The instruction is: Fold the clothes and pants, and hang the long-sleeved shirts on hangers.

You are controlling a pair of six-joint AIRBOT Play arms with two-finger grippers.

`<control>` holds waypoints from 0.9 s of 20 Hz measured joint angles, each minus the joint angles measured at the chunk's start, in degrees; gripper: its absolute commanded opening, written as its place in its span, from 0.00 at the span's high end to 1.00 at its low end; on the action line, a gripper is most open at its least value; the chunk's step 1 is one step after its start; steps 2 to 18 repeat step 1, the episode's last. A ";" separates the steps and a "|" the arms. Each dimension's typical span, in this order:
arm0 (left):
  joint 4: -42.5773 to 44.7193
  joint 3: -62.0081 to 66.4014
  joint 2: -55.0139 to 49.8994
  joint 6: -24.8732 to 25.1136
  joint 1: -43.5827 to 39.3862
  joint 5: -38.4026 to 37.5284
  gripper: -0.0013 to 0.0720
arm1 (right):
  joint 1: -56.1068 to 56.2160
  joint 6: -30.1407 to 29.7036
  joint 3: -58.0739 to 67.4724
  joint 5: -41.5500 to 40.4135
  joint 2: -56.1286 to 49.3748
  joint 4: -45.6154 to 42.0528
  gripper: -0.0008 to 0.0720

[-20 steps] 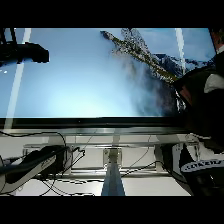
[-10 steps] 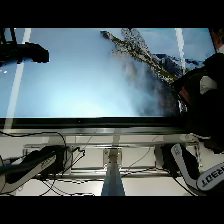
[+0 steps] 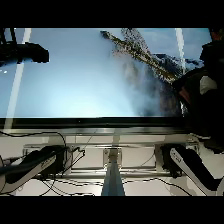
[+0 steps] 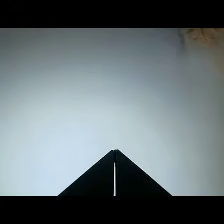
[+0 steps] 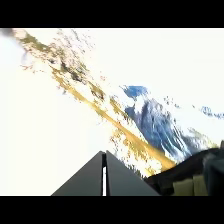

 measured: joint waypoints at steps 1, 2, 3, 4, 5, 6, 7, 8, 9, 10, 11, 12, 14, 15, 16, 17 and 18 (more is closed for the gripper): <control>0.00 0.00 0.00 0.00 0.00 0.00 0.96 | 0.74 -0.22 0.00 -0.28 -0.04 -0.76 0.95; 0.00 0.00 0.00 0.00 0.00 0.00 0.96 | 0.74 -0.22 0.00 -0.28 -0.04 -0.76 0.95; 0.00 0.00 0.00 0.00 0.00 0.00 0.96 | 0.74 -0.22 0.00 -0.28 -0.04 -0.76 0.95; 0.00 0.00 0.00 0.00 0.00 0.00 0.96 | 0.74 -0.22 0.00 -0.28 -0.04 -0.76 0.95; 0.00 0.00 0.00 0.00 0.00 0.00 0.96 | 0.74 -0.22 0.00 -0.28 -0.04 -0.76 0.95; 0.00 0.00 0.00 0.00 0.00 0.00 0.96 | 0.74 -0.22 0.00 -0.28 -0.04 -0.76 0.95; 0.00 0.00 0.00 0.00 0.00 0.00 0.96 | 0.74 -0.22 0.00 -0.28 -0.04 -0.76 0.95; 0.00 0.00 0.00 0.00 0.00 0.00 0.96 | 0.74 -0.22 0.00 -0.28 -0.04 -0.76 0.95; 0.00 0.00 0.00 0.00 0.00 0.00 0.96 | 0.74 -0.22 0.00 -0.28 -0.04 -0.76 0.95; 0.00 0.00 0.00 0.00 0.00 0.00 0.96 | 0.74 -0.22 0.00 -0.28 -0.04 -0.76 0.95; 0.00 0.00 0.00 0.00 0.00 0.00 0.96 | 0.74 -0.22 0.00 -0.28 -0.04 -0.76 0.95; 0.00 0.00 0.00 0.00 0.00 0.00 0.96 | 0.74 -0.22 0.00 -0.28 -0.04 -0.76 0.95; 0.00 0.00 0.00 0.00 0.00 0.00 0.96 | 0.74 -0.22 0.00 -0.28 -0.04 -0.76 0.95; 0.00 0.00 0.00 0.00 0.00 0.00 0.96 | 0.74 -0.22 0.00 -0.28 -0.04 -0.76 0.95; 0.00 0.00 0.00 0.00 0.00 0.00 0.96 | 0.74 -0.22 0.00 -0.28 -0.04 -0.76 0.95; 0.00 0.00 0.00 0.00 0.00 0.00 0.96 | 0.74 -0.22 0.00 -0.28 -0.04 -0.76 0.95; 0.00 0.00 0.00 0.00 0.00 0.00 0.96 | 0.74 -0.22 0.00 -0.28 -0.04 -0.76 0.95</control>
